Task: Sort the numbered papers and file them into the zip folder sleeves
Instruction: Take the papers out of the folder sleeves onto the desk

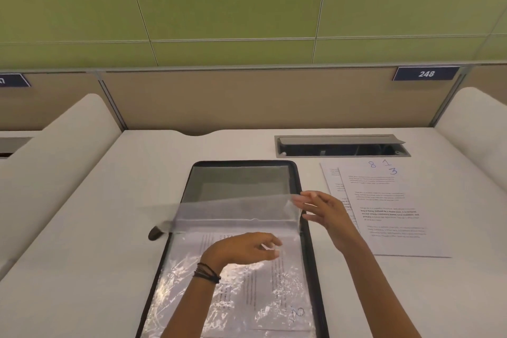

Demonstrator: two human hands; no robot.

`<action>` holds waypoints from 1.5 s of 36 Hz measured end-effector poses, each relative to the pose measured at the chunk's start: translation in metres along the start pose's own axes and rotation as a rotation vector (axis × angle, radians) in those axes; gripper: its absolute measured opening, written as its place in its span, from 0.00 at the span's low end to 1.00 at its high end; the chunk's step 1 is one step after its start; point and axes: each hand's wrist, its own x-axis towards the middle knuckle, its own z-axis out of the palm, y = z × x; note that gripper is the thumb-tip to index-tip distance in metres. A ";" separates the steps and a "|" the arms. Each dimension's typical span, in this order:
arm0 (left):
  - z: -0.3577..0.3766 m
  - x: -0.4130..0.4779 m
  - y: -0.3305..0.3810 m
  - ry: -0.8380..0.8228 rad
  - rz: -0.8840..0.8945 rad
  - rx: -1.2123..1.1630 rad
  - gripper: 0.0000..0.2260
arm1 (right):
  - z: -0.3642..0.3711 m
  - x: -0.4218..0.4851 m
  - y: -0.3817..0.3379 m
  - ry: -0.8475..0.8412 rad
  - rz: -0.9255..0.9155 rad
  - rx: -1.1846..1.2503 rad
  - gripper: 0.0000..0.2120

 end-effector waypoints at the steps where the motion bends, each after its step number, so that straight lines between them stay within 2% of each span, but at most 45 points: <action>1: 0.000 0.002 -0.009 0.009 -0.041 -0.019 0.20 | -0.002 0.003 0.000 -0.009 -0.013 0.006 0.16; 3: -0.002 0.008 -0.027 0.076 -0.063 -0.085 0.22 | -0.005 0.008 0.001 -0.035 -0.040 0.030 0.20; 7: -0.003 0.017 -0.053 0.332 -0.099 -0.235 0.29 | -0.010 0.015 0.005 -0.048 -0.055 0.094 0.43; 10: -0.002 0.021 -0.071 0.457 -0.137 -0.252 0.31 | -0.011 0.017 0.009 -0.029 -0.040 0.040 0.47; 14: 0.004 0.020 -0.082 0.491 -0.069 -0.318 0.28 | -0.015 0.015 0.017 -0.023 -0.008 0.028 0.48; 20: 0.038 0.027 -0.092 0.555 0.007 -0.200 0.22 | -0.018 0.008 0.049 0.007 0.121 -0.073 0.43; 21: 0.046 0.030 -0.094 0.573 0.028 -0.165 0.22 | -0.018 0.007 0.057 0.005 0.153 -0.119 0.37; 23: 0.063 0.037 -0.095 0.580 0.058 -0.109 0.21 | -0.017 0.005 0.074 -0.002 0.220 -0.205 0.17; 24: 0.071 0.039 -0.093 0.570 0.057 -0.088 0.21 | -0.017 0.002 0.083 -0.007 0.252 -0.233 0.11; 25: 0.079 0.042 -0.091 0.558 0.047 -0.070 0.21 | -0.016 -0.001 0.091 -0.006 0.271 -0.258 0.09; 29: 0.103 0.055 -0.084 0.576 0.028 0.082 0.23 | -0.011 -0.016 0.110 0.044 0.249 -0.340 0.10; 34: 0.117 0.063 -0.085 0.625 -0.046 0.216 0.28 | -0.011 -0.024 0.124 0.108 0.240 -0.324 0.09; 44: 0.114 0.065 -0.089 0.618 -0.028 0.200 0.26 | -0.010 -0.025 0.134 0.146 0.197 -0.317 0.08; 51: 0.113 0.066 -0.093 0.617 0.002 0.107 0.24 | -0.008 -0.023 0.136 0.140 0.170 -0.428 0.06; 54: 0.111 0.065 -0.092 0.611 -0.006 0.083 0.29 | -0.005 -0.022 0.134 0.130 0.157 -0.520 0.06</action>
